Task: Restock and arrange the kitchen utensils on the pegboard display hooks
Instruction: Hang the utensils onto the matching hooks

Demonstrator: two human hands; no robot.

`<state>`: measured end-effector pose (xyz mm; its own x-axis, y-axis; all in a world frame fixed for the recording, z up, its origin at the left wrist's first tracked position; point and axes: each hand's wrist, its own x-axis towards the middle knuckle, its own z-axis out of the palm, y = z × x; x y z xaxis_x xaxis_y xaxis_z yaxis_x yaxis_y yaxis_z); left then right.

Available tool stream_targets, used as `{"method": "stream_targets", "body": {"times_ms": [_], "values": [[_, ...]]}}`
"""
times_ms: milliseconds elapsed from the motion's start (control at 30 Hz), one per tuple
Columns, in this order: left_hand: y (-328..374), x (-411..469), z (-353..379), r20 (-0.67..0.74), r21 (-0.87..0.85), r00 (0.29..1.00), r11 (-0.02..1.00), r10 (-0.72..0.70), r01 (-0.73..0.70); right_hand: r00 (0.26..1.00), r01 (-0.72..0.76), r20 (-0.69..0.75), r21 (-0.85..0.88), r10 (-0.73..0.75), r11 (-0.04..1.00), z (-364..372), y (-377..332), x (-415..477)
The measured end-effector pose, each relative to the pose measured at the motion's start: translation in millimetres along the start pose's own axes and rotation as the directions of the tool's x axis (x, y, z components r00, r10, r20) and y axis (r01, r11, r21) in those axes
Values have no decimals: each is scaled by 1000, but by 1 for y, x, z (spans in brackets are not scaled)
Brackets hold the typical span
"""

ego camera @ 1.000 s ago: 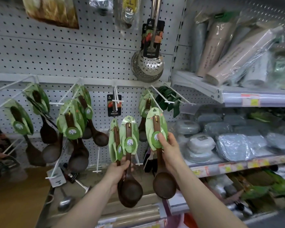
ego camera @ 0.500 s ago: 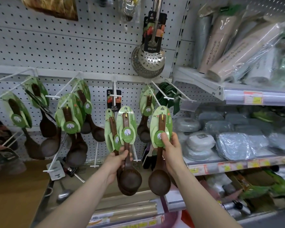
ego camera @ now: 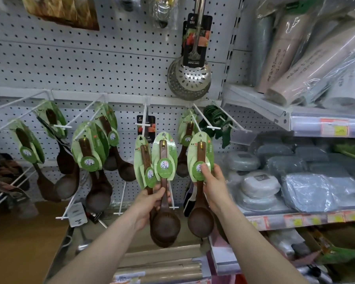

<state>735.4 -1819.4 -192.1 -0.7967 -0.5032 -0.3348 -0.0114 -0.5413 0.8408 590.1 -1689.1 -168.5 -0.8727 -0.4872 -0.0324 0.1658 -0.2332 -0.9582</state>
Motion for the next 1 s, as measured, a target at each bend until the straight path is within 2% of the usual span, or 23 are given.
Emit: {"method": "stream_targets", "body": {"times_ms": [200, 300, 600, 833, 1000], "values": [[9, 12, -9, -61, -9, 998, 1000, -7, 7, 998, -64, -17, 31, 65, 997, 16, 1, 44], [13, 15, -16, -102, -16, 995, 1000, -7, 5, 993, -120, 21, 40, 120, 992, 30, -4, 64], [25, 15, -31, -180, -40, 983, 998, 44, -52, 981, -195, 50, 229, 188, 954, 86, -4, 101], [17, 13, -34, -189, -39, 982, 999, 23, -31, 979, -197, -11, 166, 201, 966, 81, 0, 101], [7, 8, -25, -124, 18, 992, 1000, 2, 0, 962, -269, -63, -27, 267, 963, 59, 11, 69]]}}
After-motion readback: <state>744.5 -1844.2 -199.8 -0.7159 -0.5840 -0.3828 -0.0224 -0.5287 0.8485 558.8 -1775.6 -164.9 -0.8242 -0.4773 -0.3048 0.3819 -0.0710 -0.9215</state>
